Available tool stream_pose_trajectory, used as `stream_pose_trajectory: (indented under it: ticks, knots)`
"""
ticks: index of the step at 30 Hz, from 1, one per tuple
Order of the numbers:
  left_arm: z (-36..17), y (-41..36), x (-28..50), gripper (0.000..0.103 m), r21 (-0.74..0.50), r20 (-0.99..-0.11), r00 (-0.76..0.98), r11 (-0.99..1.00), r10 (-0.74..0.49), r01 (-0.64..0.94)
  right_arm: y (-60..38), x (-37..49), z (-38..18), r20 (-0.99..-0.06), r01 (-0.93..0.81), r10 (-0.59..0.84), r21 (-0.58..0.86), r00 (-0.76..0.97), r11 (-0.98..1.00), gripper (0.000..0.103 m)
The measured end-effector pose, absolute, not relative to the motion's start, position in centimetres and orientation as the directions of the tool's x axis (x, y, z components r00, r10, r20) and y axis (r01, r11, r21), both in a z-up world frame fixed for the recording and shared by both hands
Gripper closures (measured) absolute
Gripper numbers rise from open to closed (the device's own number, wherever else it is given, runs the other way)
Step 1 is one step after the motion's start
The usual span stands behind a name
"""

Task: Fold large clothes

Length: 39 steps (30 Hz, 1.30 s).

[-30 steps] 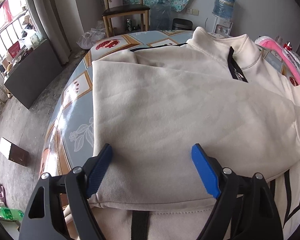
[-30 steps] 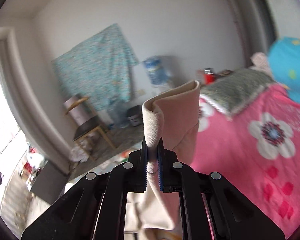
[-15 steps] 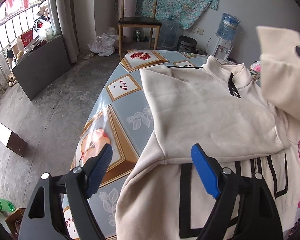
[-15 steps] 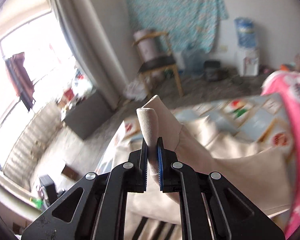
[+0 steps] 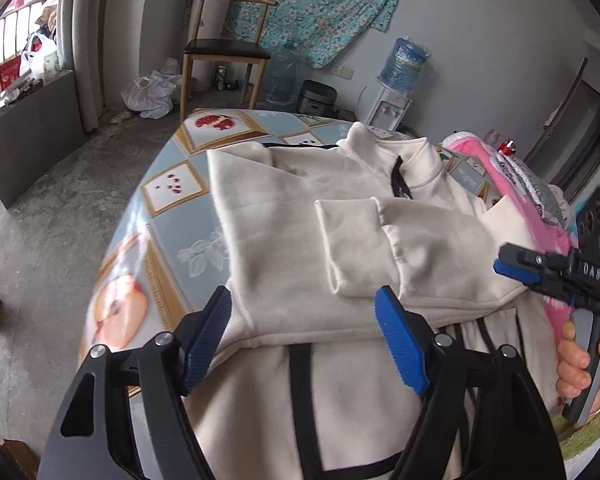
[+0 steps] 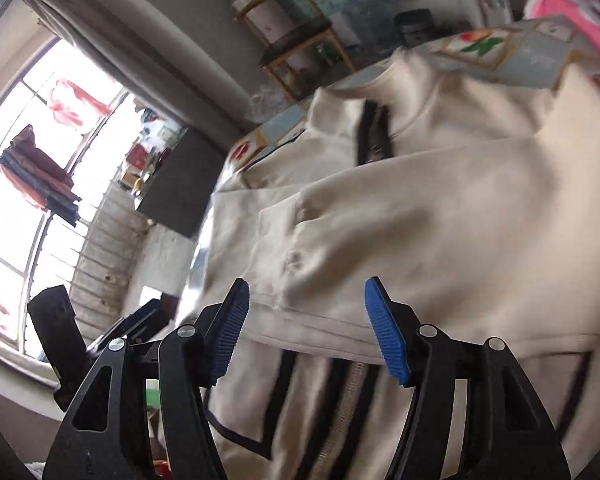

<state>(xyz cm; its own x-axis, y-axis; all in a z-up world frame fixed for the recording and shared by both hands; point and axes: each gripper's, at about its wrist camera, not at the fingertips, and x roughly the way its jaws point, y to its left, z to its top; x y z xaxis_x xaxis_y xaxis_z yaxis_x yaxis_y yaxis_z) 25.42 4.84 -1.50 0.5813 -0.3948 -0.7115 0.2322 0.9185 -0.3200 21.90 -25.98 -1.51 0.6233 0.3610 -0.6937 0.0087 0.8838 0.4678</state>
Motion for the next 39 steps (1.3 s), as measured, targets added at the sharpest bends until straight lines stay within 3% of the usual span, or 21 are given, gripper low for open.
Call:
stream_pose_trajectory:
  ticks: [7,13,14,15,22,25,26,27,29,38,39]
  knots:
    - [-4.3,0.9,32.7,0.059,-0.505,-0.75,0.382,0.84,-0.541,0.198,-31.6,15.1,-3.5,-0.739,0.181,0.155,0.353,0.656,0.918,0.045]
    - [-5.9,-1.4,34.6,0.083,-0.437,-0.823,0.329,0.886,-0.463,0.154,-31.0,11.9,-7.3,-0.768,0.237,0.098,0.313,0.633,0.92,0.043]
    - [-5.9,-1.6,34.7,0.098,-0.404,-0.838,0.334,0.903,-0.43,0.148,-31.0,11.7,-7.7,-0.769,0.241,0.103,0.321,0.631,0.916,0.043]
    - [-5.9,-1.6,34.8,0.103,-0.384,-0.847,0.338,0.912,-0.41,0.144,-31.0,11.6,-8.2,-0.768,0.247,0.107,0.33,0.631,0.911,0.043]
    - [-2.2,0.9,33.7,0.103,-0.358,-0.788,0.472,0.918,-0.396,0.172,-31.8,11.5,-8.7,-0.765,0.264,0.114,0.353,0.634,0.897,0.045]
    - [-1.8,1.6,34.4,0.102,-0.38,-0.796,0.447,0.912,-0.408,0.155,-31.9,11.5,-8.8,-0.766,0.264,0.118,0.356,0.632,0.897,0.045]
    - [-2.5,1.6,34.9,0.097,-0.397,-0.813,0.402,0.906,-0.422,0.147,-31.9,11.5,-8.8,-0.764,0.266,0.119,0.36,0.634,0.894,0.045]
    - [-3.3,1.4,35.3,0.084,-0.408,-0.827,0.364,0.903,-0.429,0.136,-31.8,11.4,-8.8,-0.763,0.266,0.122,0.363,0.634,0.893,0.044]
    - [-4.9,0.7,36.0,0.071,-0.422,-0.851,0.293,0.9,-0.435,0.112,-32.0,11.2,-8.7,-0.763,0.266,0.126,0.368,0.634,0.891,0.044]
    - [-6.1,0.1,36.1,0.071,-0.416,-0.863,0.288,0.907,-0.414,0.058,-32.3,10.9,-8.5,-0.759,0.265,0.13,0.375,0.638,0.889,0.044]
    - [-6.1,0.0,36.0,0.087,-0.392,-0.87,0.301,0.918,-0.39,0.059,-32.3,10.8,-8.5,-0.758,0.266,0.133,0.38,0.639,0.886,0.044]
